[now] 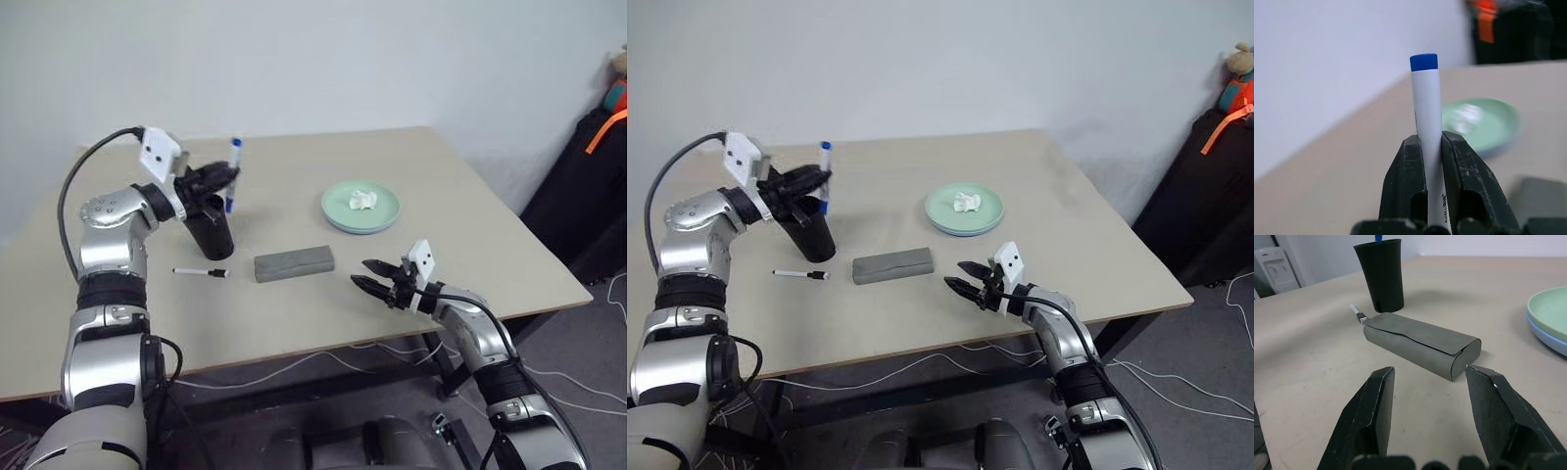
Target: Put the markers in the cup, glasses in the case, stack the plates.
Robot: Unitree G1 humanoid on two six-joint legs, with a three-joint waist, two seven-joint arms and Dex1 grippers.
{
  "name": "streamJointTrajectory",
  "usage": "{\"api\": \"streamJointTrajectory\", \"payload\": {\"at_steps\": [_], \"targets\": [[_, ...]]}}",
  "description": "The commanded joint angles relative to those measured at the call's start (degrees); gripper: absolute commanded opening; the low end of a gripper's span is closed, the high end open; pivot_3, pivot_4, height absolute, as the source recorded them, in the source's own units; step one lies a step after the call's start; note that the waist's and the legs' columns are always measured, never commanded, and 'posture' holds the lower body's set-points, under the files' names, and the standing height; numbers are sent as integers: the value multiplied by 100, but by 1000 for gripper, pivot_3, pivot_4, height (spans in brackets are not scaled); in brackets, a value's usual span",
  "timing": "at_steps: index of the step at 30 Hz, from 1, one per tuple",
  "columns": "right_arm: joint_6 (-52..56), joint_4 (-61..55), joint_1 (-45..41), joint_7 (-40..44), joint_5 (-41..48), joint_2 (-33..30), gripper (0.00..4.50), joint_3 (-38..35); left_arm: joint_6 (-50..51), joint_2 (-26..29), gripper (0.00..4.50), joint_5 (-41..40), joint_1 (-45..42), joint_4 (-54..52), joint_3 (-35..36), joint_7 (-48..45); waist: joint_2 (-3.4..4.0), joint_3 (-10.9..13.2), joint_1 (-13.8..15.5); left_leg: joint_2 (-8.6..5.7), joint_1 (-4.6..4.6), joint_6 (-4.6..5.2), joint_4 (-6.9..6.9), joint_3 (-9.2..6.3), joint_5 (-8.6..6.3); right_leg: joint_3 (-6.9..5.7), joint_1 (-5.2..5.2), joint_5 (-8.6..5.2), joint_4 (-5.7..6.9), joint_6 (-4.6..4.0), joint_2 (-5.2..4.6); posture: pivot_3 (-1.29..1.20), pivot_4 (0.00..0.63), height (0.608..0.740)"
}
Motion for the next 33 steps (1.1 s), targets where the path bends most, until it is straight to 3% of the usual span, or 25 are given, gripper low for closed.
{"api": "streamJointTrajectory", "payload": {"at_steps": [1,7,17,27,33], "targets": [[-20,-206,-178,83,20,-40,2496,-27,-319,-51,65,26,11,-344,248,941,0,0,3,0,0,0,0,1,0,0,1,0,0,0,0,0,0,740],[-5,-191,-223,107,18,-13,2496,32,-673,-201,65,106,318,-437,247,1756,-3,-2,2,-2,0,-2,1,2,-1,-1,6,1,-5,0,-2,0,0,740],[27,-272,-147,97,22,-29,2496,54,-1047,-371,65,147,617,68,126,2066,-3,-2,3,-1,1,-5,-1,3,-2,-2,5,1,-5,-1,-1,0,0,740],[54,-286,-159,83,29,-35,2496,38,-1244,-451,3427,175,570,389,80,2184,-3,-2,2,-1,0,-9,-2,2,-5,-4,5,1,-6,-1,-1,0,0,740],[79,-310,-160,74,34,-28,2496,36,-1294,-418,3427,185,545,394,4,2001,-3,-2,2,-1,0,-11,-1,2,-6,-5,5,1,-7,-1,-2,0,0,740]]}}
